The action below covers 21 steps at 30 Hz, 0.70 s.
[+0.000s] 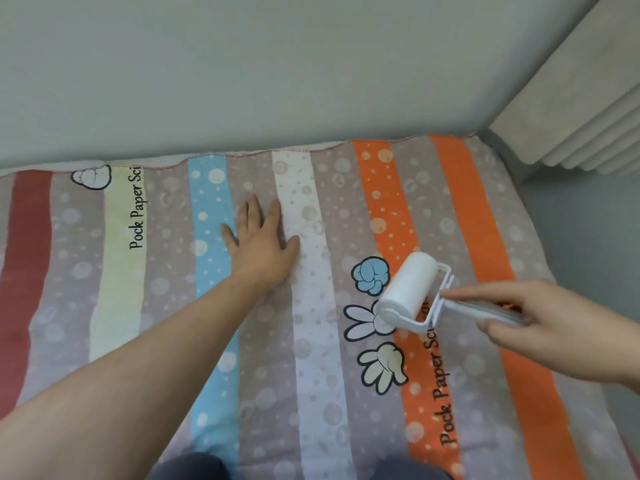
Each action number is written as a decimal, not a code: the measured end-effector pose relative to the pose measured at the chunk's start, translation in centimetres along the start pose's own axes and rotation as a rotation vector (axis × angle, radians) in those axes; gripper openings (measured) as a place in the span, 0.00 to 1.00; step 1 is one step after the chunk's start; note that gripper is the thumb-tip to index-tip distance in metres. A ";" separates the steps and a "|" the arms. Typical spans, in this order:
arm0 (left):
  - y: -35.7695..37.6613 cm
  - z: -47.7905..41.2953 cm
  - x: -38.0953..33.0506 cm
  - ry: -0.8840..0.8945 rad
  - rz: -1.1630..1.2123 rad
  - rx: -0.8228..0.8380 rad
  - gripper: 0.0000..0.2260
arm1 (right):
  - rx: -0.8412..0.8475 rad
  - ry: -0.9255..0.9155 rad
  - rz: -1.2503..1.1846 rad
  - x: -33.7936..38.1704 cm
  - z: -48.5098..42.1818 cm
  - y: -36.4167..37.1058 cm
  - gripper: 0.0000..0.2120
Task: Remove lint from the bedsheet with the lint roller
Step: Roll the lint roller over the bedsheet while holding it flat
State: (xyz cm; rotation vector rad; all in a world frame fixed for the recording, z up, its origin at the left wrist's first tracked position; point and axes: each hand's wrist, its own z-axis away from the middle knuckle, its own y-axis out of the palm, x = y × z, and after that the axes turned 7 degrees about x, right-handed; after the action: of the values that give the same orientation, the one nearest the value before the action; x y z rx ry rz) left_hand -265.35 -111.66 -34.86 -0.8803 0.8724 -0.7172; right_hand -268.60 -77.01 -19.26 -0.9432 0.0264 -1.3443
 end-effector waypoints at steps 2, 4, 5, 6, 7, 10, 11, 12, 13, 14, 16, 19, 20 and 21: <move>0.1 -0.3 0.2 0.013 0.047 -0.043 0.31 | -0.094 -0.047 -0.037 1.3 -1.3 -0.8 0.26; 0.2 -0.8 0.4 0.015 0.087 -0.070 0.30 | -0.206 -0.092 0.022 2.5 -4.6 -0.7 0.26; 0.2 -1.1 0.6 0.017 0.122 -0.079 0.30 | -0.247 -0.102 0.059 3.4 -6.7 -0.5 0.26; 0.2 -1.4 0.8 0.024 0.190 -0.089 0.28 | -0.277 -0.104 0.091 4.3 -9.0 -0.2 0.26; 0.0 -1.6 1.0 0.035 0.306 -0.101 0.26 | -0.310 -0.113 0.129 5.1 -11.3 0.0 0.26; -1.2 -1.8 1.9 -0.036 0.822 -0.108 0.23 | -0.378 -0.146 0.239 8.6 -17.6 0.5 0.26; -1.6 -2.0 2.2 -0.061 0.980 -0.114 0.22 | -0.375 -0.143 0.277 9.8 -19.2 0.6 0.26; -1.8 -2.2 2.6 -0.076 1.085 -0.127 0.22 | -0.364 -0.136 0.312 10.7 -20.6 0.6 0.26; -1.9 -2.3 2.8 -0.085 1.140 -0.134 0.23 | -0.353 -0.134 0.339 11.5 -21.6 0.7 0.27; -1.9 -2.5 3.1 -0.088 1.162 -0.133 0.24 | -0.340 -0.131 0.358 11.8 -22.4 0.9 0.27; -1.9 -2.7 3.1 -0.062 1.113 -0.114 0.24 | -0.318 -0.117 0.351 11.5 -22.9 0.9 0.28; -2.1 -2.6 2.4 0.014 0.749 -0.054 0.24 | -0.310 -0.097 0.357 9.8 -21.2 0.8 0.28; -2.0 -2.7 2.0 0.044 0.603 -0.039 0.25 | -0.310 -0.092 0.368 9.0 -20.3 0.9 0.28; -1.9 -2.8 1.6 0.057 0.506 -0.032 0.28 | -0.304 -0.084 0.365 8.2 -19.3 0.8 0.28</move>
State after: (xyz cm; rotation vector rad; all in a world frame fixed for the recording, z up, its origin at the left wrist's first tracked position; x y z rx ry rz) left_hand -267.38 -114.82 -34.79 -0.6296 1.1054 -0.2886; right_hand -275.64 -94.61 -28.24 -1.1855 0.3319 -0.9761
